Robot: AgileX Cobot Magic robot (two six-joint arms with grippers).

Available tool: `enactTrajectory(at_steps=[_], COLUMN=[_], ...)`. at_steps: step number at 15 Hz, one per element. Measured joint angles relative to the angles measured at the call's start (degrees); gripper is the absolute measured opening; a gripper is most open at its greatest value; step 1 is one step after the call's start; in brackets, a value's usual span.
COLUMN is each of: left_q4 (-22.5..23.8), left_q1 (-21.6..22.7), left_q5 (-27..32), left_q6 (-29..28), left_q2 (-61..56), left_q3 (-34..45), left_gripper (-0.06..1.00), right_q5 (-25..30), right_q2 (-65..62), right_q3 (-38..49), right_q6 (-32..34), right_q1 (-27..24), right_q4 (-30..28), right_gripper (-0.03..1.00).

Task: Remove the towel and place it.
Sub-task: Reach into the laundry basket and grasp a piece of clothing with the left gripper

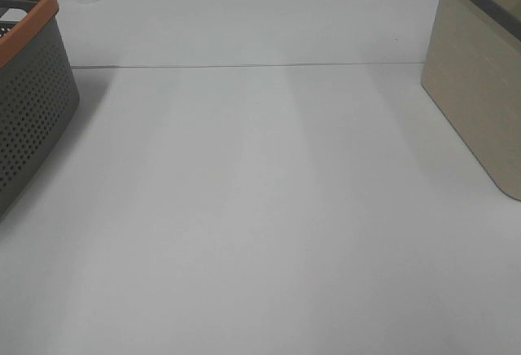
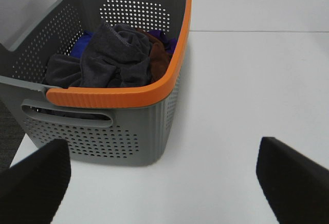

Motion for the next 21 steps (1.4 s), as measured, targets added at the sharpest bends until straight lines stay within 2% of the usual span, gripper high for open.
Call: enactTrajectory(at_steps=[1, 5, 8, 13, 18, 21], left_q4=[0.0, 0.0, 0.3, 2.9, 11.6, 16.6], left_q1=[0.0, 0.0, 0.0, 0.0, 0.0, 0.0], left_q5=[-2.7, -6.7, -9.7, -10.3, -8.8, -7.7], left_q6=[0.0, -0.2, -2.8, -5.1, -20.0, -25.8], left_q2=[1.9, 5.8, 10.4, 20.7, 36.7, 44.3], left_q3=[0.0, 0.0, -0.9, -7.8, -18.7, -24.6], left_gripper=[0.91, 0.91, 0.91, 0.91, 0.91, 0.89], right_q5=[0.0, 0.0, 0.0, 0.0, 0.0, 0.0], right_q2=[0.0, 0.0, 0.0, 0.0, 0.0, 0.0], right_q3=[0.0, 0.0, 0.0, 0.0, 0.0, 0.0], right_q6=[0.0, 0.0, 0.0, 0.0, 0.0, 0.0], right_q1=[0.0, 0.0, 0.0, 0.0, 0.0, 0.0], right_q4=[0.0, 0.0, 0.0, 0.0, 0.0, 0.0], right_gripper=[0.74, 0.74, 0.74, 0.74, 0.74, 0.74])
